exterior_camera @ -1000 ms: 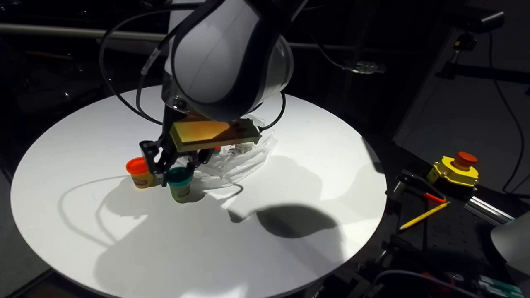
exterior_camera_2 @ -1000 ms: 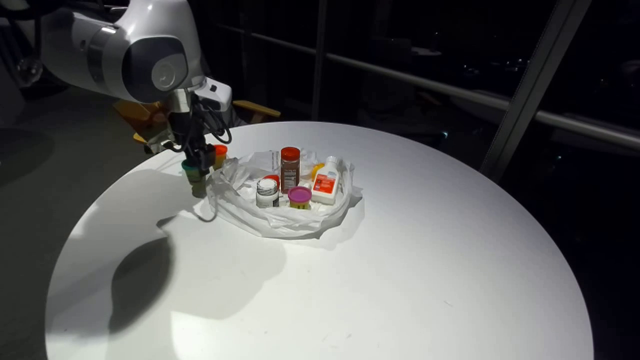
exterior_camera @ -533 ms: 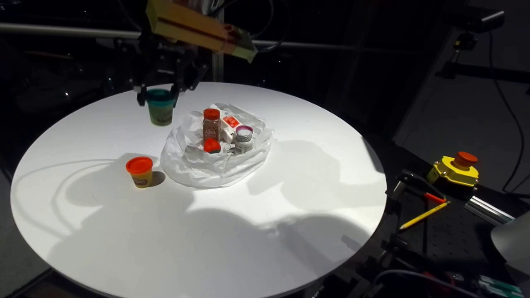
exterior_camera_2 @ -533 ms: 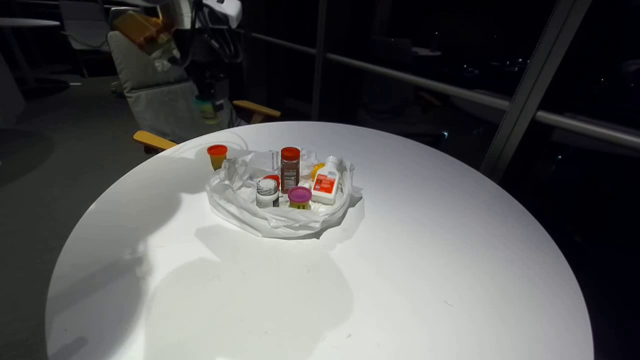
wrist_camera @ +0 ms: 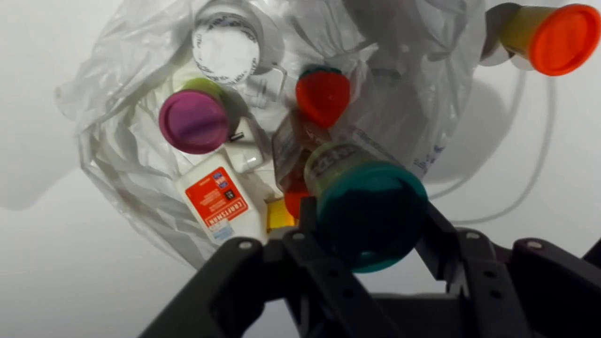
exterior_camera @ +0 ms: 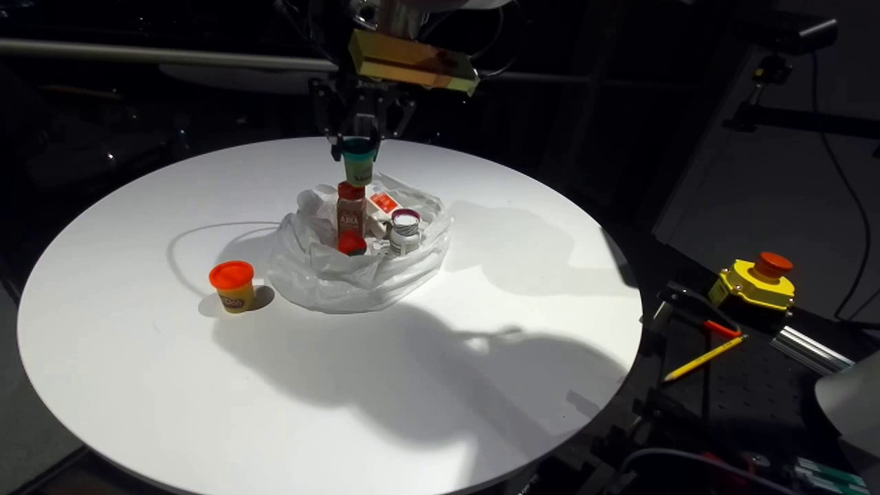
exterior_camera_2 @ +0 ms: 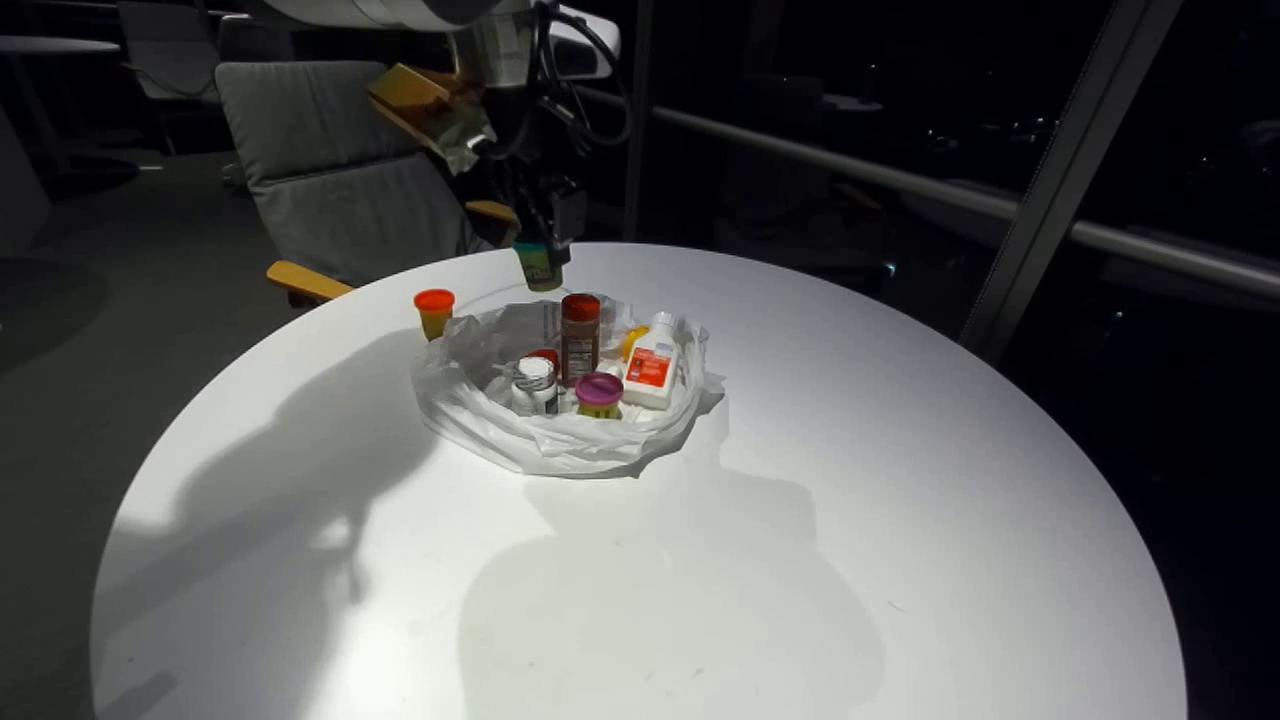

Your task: Put the bottles on the table in the plastic bag

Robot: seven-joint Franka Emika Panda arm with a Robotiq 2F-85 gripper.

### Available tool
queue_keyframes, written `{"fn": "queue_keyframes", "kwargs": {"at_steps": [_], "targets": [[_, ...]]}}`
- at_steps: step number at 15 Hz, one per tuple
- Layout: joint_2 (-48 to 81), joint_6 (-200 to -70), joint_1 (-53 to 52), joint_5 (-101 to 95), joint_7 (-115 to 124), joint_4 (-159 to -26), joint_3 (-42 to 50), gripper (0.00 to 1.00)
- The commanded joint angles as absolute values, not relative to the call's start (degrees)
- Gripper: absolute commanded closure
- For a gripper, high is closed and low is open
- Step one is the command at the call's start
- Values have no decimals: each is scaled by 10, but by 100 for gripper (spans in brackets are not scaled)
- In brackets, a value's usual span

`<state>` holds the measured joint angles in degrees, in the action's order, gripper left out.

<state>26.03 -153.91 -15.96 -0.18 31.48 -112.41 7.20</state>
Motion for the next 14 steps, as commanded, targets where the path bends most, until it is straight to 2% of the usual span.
{"fn": "queue_keyframes", "kwargs": {"at_steps": [1,5,6,7,10,14], "targets": [[275,-1539,-149,-12,315,-1129,70,72],[281,-1527,-150,-18,310,-1136,75,72],[279,-1523,-151,-20,310,-1137,76,22],[275,-1515,-151,-21,308,-1138,74,22],[271,-1504,-152,-18,304,-1126,64,1],[279,-1492,-155,0,295,-1094,31,0]]}}
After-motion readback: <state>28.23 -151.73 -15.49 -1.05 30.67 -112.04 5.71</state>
